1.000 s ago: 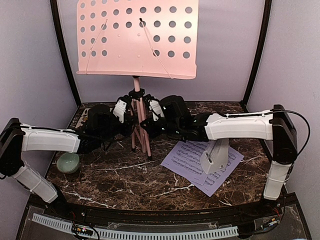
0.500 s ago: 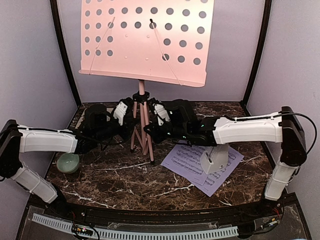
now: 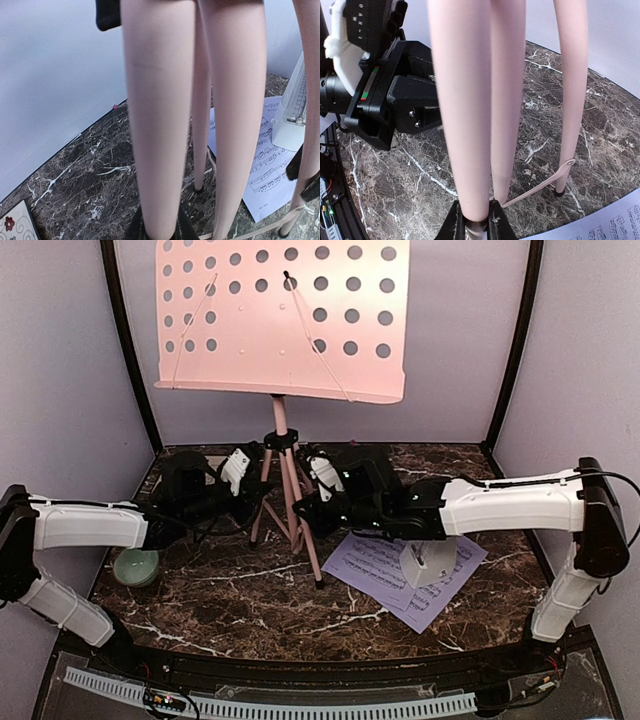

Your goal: Set up the instrument practice props

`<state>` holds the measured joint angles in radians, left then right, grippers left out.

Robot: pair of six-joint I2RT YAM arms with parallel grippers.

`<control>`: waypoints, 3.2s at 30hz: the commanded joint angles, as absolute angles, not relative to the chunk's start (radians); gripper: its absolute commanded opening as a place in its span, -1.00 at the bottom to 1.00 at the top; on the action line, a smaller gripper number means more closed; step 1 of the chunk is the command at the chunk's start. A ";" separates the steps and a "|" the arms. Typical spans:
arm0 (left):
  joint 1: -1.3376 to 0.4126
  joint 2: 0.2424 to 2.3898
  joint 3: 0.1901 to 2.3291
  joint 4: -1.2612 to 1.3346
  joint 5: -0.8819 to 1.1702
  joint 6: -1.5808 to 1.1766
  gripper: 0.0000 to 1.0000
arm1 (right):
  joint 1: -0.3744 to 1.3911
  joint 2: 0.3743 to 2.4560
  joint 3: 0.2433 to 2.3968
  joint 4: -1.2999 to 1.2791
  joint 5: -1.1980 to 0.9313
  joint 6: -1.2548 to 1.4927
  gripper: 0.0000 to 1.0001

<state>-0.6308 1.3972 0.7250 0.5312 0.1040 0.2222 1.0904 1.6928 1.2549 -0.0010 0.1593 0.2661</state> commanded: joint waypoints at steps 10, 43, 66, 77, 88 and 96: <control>-0.461 1.343 0.714 0.566 -0.140 0.277 -1.00 | 1.119 1.498 1.104 -0.024 0.218 0.332 -1.00; -0.573 1.152 0.590 0.524 -0.065 0.310 -1.00 | 1.077 1.554 1.043 0.073 0.087 0.227 -0.60; -0.609 1.147 0.553 0.561 -0.036 0.292 -1.00 | 0.905 1.687 1.118 0.189 0.003 0.137 0.34; -0.609 1.169 0.568 0.569 -0.010 0.276 -1.00 | 0.905 1.881 1.290 0.350 -0.097 0.044 0.40; -0.609 1.186 0.584 0.565 0.013 0.270 -1.00 | 0.900 1.970 1.380 0.372 -0.093 -0.088 -0.10; -0.609 1.182 0.581 0.565 0.020 0.264 -1.00 | 0.866 1.972 1.386 0.388 -0.100 -0.204 -0.80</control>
<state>-0.6151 1.1934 0.5529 0.4854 0.0135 0.2955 0.8970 1.9694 1.3659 0.3256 -0.1081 -0.1368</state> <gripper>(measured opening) 0.134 0.167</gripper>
